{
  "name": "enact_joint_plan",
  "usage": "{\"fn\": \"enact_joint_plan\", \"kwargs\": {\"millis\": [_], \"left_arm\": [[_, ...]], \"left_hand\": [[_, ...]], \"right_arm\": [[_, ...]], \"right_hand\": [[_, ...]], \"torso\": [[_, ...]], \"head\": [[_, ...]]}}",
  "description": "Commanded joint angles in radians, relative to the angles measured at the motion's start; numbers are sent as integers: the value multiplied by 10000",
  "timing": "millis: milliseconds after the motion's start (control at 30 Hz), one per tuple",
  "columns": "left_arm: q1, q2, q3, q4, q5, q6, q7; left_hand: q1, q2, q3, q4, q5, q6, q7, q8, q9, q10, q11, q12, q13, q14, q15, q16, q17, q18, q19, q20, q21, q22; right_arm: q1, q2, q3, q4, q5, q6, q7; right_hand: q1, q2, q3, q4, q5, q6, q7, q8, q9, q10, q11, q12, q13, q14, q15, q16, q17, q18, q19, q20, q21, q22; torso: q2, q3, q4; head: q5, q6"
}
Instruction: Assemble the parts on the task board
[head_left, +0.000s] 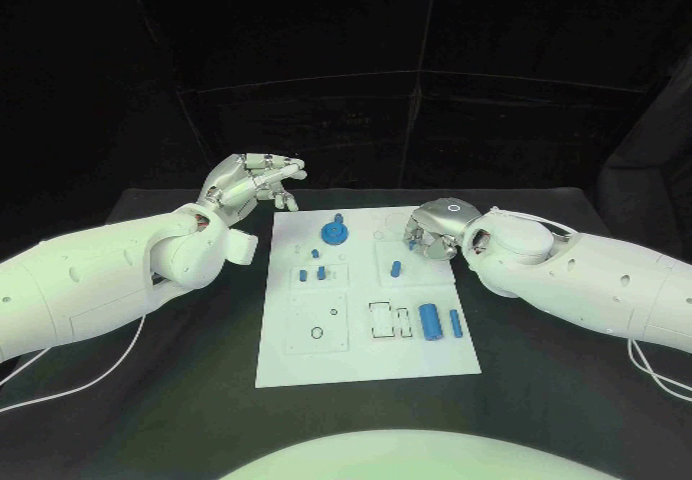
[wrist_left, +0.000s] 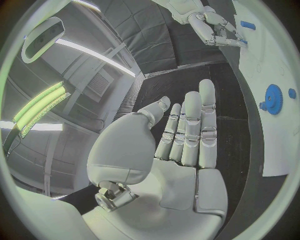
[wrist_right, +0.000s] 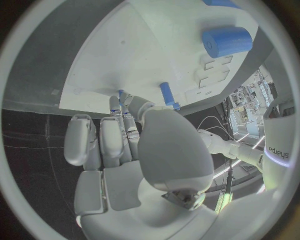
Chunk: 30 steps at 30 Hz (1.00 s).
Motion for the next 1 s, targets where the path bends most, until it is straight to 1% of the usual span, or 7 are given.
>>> {"fn": "enact_joint_plan", "kwargs": {"millis": [33, 300, 467, 567, 733, 967, 1000], "left_arm": [[20, 0, 9, -15, 63, 108, 11], [21, 0, 9, -47, 63, 114, -14], [22, 12, 9, -62, 62, 126, -25], [22, 21, 9, -75, 62, 131, -29], [22, 62, 9, -100, 62, 147, -30], [27, 114, 9, -108, 62, 172, -37], [28, 124, 9, -110, 62, 175, -38]], "left_hand": [[63, -4, 14, -49, -19, 45, -13, -36, 9, 9, -30, 62, -3, -49, 3, -30, -9, 145, 58, 0, -12, -6], [90, -2, 6, -79, -19, 45, -12, -37, 8, 1, -29, 73, -5, -52, 1, -26, -27, 144, 71, -4, -27, -24], [90, -2, 6, -79, -19, 45, -12, -37, 8, 1, -29, 73, -5, -52, 1, -26, -27, 144, 71, -4, -27, -24], [90, -2, 6, -79, -19, 45, -12, -37, 8, 1, -29, 73, -5, -52, 1, -26, -27, 144, 71, -4, -27, -24], [90, -2, 6, -79, -19, 45, -12, -37, 8, 1, -29, 73, -5, -52, 1, -26, -27, 144, 71, -4, -27, -24], [90, -2, 6, -79, -19, 45, -12, -37, 8, 1, -29, 73, -5, -52, 1, -26, -27, 144, 71, -4, -27, -24], [90, -2, 6, -79, -19, 45, -12, -37, 8, 1, -29, 73, -5, -52, 1, -26, -27, 144, 71, -4, -27, -24]], "right_arm": [[20, -97, 10, 206, 13, -702, -89], [27, -433, 21, 725, 112, -995, -163], [32, -719, 27, 1478, 340, -1069, -220], [33, -763, 28, 1862, 429, -1083, -226], [30, -556, 27, 2649, 575, -1017, -190], [18, -62, 16, 2990, 633, -786, -120], [0, 22, 13, 2997, 636, -729, -109]], "right_hand": [[-10, 29, 10, -72, -41, 51, 29, 9, -4, 53, 38, -26, -1, 268, -51, 9, 15, -79, 76, 19, 45, 25], [-17, 22, 13, -76, -43, 50, 32, 6, -5, 52, 39, -33, -2, 270, -49, 13, 20, -83, 87, 18, 56, 42], [-23, 18, 14, -78, -44, 52, 34, 4, -6, 53, 42, -37, -2, 273, -48, 21, 31, -84, 89, 18, 59, 46], [-23, 18, 14, -78, -44, 52, 34, 4, -6, 53, 42, -37, -2, 273, -48, 21, 31, -84, 89, 18, 59, 46], [-37, 15, 17, -79, -46, 54, 39, 0, -7, 54, 45, -46, -3, 273, -46, 18, 22, -85, 92, 19, 63, 50], [-46, 16, 21, -78, -44, 54, 42, -2, -8, 53, 47, -53, -4, 272, -44, 14, 15, -82, 84, 19, 57, 40], [-46, 17, 21, -78, -44, 54, 42, -2, -8, 53, 47, -53, -4, 272, -44, 14, 15, -82, 84, 19, 57, 39]], "torso": [[-1, 3, -1], [-12, -9, 6], [-12, -18, 10], [-4, -14, -2], [3, -9, 27], [-3, -44, 40], [1, -36, 37]], "head": [[-12, 2], [-32, 24], [5, 28], [60, 35], [162, 38], [398, -52], [421, -61]]}}
